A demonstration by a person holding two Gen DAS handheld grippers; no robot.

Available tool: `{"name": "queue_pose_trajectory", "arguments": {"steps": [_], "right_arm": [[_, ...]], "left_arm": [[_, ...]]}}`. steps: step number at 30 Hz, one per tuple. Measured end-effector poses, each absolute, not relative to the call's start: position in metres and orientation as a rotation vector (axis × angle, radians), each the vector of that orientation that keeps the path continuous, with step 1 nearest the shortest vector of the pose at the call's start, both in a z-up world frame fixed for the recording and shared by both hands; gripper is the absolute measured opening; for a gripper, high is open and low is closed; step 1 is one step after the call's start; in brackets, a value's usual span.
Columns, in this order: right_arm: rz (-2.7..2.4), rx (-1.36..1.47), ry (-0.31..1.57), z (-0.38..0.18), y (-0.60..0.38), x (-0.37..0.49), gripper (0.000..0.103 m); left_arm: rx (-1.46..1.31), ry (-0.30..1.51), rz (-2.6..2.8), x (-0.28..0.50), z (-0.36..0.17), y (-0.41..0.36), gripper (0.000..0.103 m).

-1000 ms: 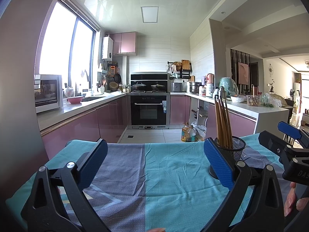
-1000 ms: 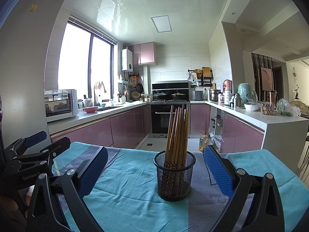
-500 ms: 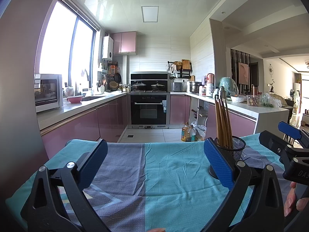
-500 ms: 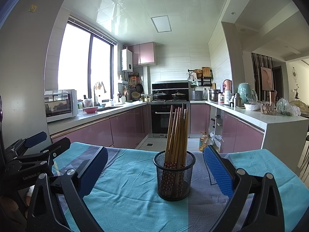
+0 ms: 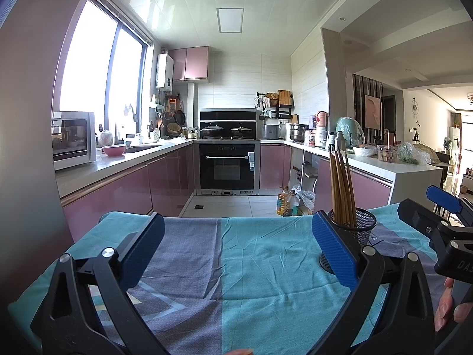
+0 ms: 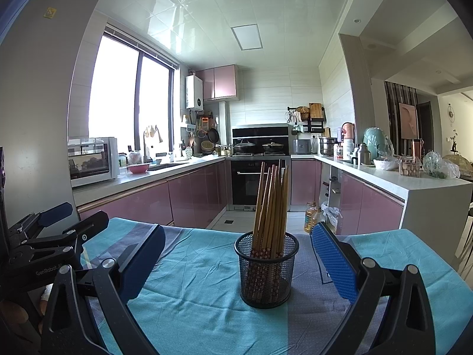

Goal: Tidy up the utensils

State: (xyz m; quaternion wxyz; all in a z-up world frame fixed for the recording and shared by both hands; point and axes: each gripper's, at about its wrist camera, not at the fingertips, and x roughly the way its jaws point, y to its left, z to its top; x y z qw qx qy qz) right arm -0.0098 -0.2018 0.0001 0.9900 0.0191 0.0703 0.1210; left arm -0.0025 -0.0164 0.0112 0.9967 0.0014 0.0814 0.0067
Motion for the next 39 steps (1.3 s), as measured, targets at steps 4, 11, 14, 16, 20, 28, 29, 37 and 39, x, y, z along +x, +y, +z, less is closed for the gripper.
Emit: {"name": "queue_pose_trajectory", "arguments": {"steps": [4,11,14,16,20,28,29,37,39], "right_arm": [[0.243,0.038,0.141,0.0,-0.202,-0.0099,0.096],[0.242,0.038,0.14,0.0003,-0.202,-0.0098,0.096],[0.243,0.038,0.14,0.0006,-0.202,-0.0096,0.096],[0.243,0.038,0.14,0.001,-0.2019,-0.0094,0.096],[0.243,0.039,0.141,0.0009,-0.202,-0.0093,0.096],[0.241,0.04,0.142,0.0011,-0.2023,-0.009,0.096],[0.241,0.041,0.142,0.0012,-0.2019,-0.0088,0.096],[0.241,0.04,0.142,0.0009,-0.2023,-0.0089,0.096],[0.242,0.04,0.143,0.0011,-0.202,-0.0086,0.096]], "left_arm": [[0.002,0.163,0.013,-0.0028,0.0113,-0.0163,0.098],[0.002,0.162,0.015,-0.0029,0.0109,-0.0167,0.098],[0.002,0.161,0.015,-0.0027,0.0115,-0.0164,0.098],[0.001,0.162,0.013,-0.0027,0.0112,-0.0166,0.098],[0.0,0.164,0.013,-0.0029,0.0108,-0.0164,0.098],[0.0,0.164,0.014,-0.0033,0.0098,-0.0169,0.098],[0.0,0.164,0.014,-0.0042,0.0094,-0.0175,0.098],[-0.001,0.166,0.013,-0.004,0.0091,-0.0181,0.098],[-0.001,0.166,0.014,-0.004,0.0089,-0.0184,0.098]]}}
